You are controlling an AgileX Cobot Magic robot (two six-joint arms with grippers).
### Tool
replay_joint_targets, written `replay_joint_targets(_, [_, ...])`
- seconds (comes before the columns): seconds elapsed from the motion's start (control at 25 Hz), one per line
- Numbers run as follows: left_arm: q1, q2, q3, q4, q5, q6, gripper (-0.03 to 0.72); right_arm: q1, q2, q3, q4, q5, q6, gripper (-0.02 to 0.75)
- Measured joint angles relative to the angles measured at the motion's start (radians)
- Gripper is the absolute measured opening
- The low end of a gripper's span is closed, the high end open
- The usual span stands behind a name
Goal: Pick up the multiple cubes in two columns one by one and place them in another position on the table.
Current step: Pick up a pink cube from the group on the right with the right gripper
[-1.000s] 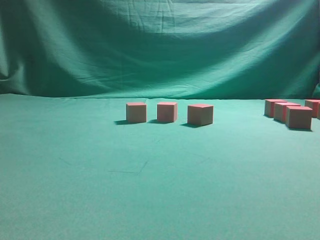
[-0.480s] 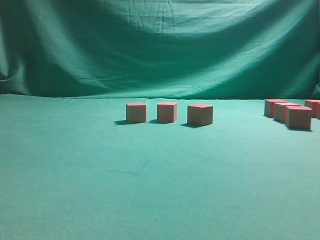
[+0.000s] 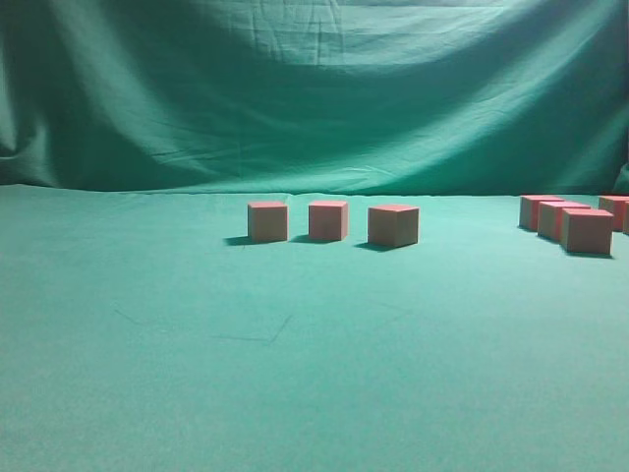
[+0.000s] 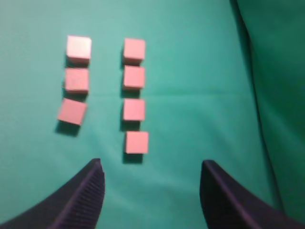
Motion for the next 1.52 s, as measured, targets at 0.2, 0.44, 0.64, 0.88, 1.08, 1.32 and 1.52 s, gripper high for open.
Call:
replay_joint_targets(0.2, [0.000,0.000,0.000,0.000,0.000,0.000,0.000,-0.122,-0.003,0.175,0.075,-0.128,0.002,0.400])
replay_joint_targets(0.44, [0.000,0.000,0.000,0.000,0.000,0.000,0.000,-0.245,0.016,0.316,0.214,-0.308,-0.068,0.476])
replay_joint_targets(0.64, [0.000,0.000,0.000,0.000,0.000,0.000,0.000,-0.267,0.127,0.325,0.274,-0.361,-0.113,0.643])
replay_joint_targets(0.88, [0.000,0.000,0.000,0.000,0.000,0.000,0.000,-0.268,0.254,0.325,0.276,-0.466,-0.137,0.598])
replay_joint_targets(1.08, [0.000,0.000,0.000,0.000,0.000,0.000,0.000,-0.268,0.302,0.325,0.274,-0.552,-0.143,0.583])
replay_joint_targets(1.32, [0.000,0.000,0.000,0.000,0.000,0.000,0.000,-0.268,0.344,0.325,0.274,-0.604,-0.146,0.583])
replay_joint_targets(1.52, [0.000,0.000,0.000,0.000,0.000,0.000,0.000,-0.268,0.377,0.325,0.274,-0.613,-0.159,0.509])
